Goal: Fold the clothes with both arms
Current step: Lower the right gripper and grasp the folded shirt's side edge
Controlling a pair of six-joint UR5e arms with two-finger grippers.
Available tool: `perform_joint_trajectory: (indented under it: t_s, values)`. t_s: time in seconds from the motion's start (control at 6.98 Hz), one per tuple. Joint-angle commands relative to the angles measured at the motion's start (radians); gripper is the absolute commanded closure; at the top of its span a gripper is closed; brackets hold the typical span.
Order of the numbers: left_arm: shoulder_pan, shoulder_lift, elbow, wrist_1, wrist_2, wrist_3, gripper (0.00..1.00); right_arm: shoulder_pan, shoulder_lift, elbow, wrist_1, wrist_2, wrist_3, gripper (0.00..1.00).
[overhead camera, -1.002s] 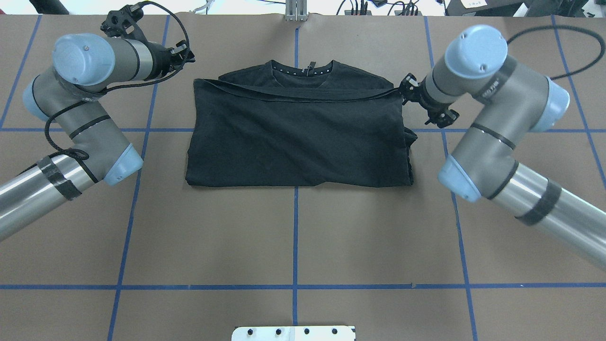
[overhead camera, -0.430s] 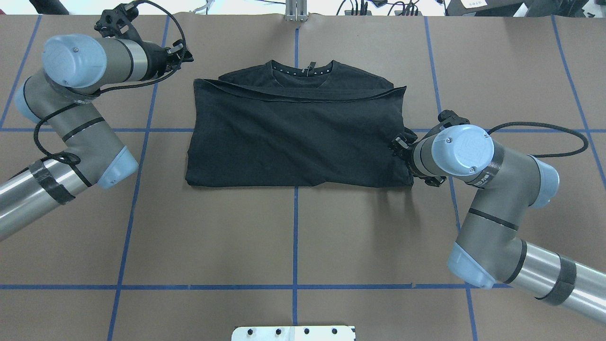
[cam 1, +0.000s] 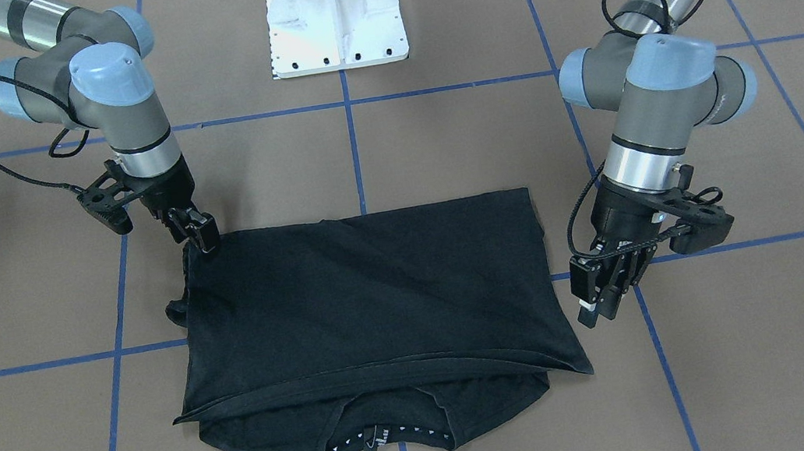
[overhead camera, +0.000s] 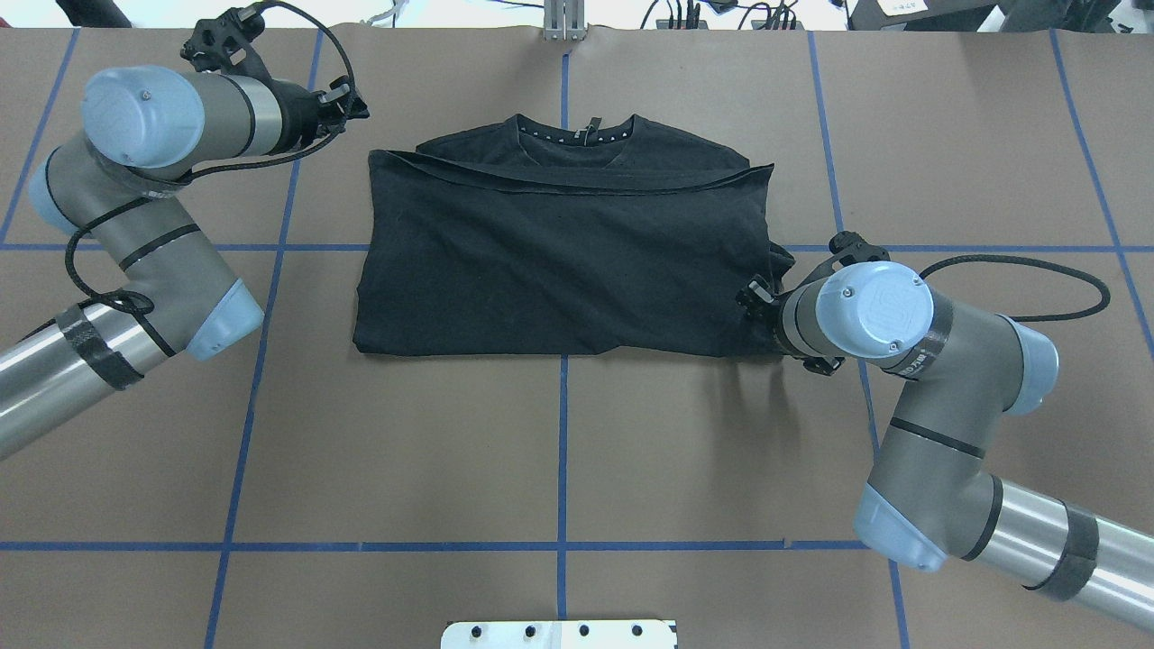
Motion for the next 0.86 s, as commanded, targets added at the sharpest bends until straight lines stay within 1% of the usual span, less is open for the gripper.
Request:
perform_joint_trajectory:
  t_s: [0.0,0.14,0.29,0.57,0.72]
  values:
    - [0.001,0.0,0.001,0.0,-0.001,0.0,0.54,-0.018,-0.013,0.024,0.0,-0.002,0.034,0.36]
    - [0.001,0.0,0.003,0.0,-0.002,0.0,0.54,-0.019,-0.017,0.029,0.0,-0.002,0.034,0.47]
    - [0.001,0.001,0.003,0.0,0.0,-0.002,0.54,-0.019,-0.021,0.03,0.0,-0.002,0.034,0.49]
    - [0.001,0.003,0.004,0.0,0.002,0.0,0.54,-0.019,-0.021,0.031,0.0,-0.008,0.033,0.49]
    - [0.001,0.005,0.006,0.0,0.002,0.0,0.54,-0.019,-0.019,0.029,0.0,-0.008,0.034,0.58]
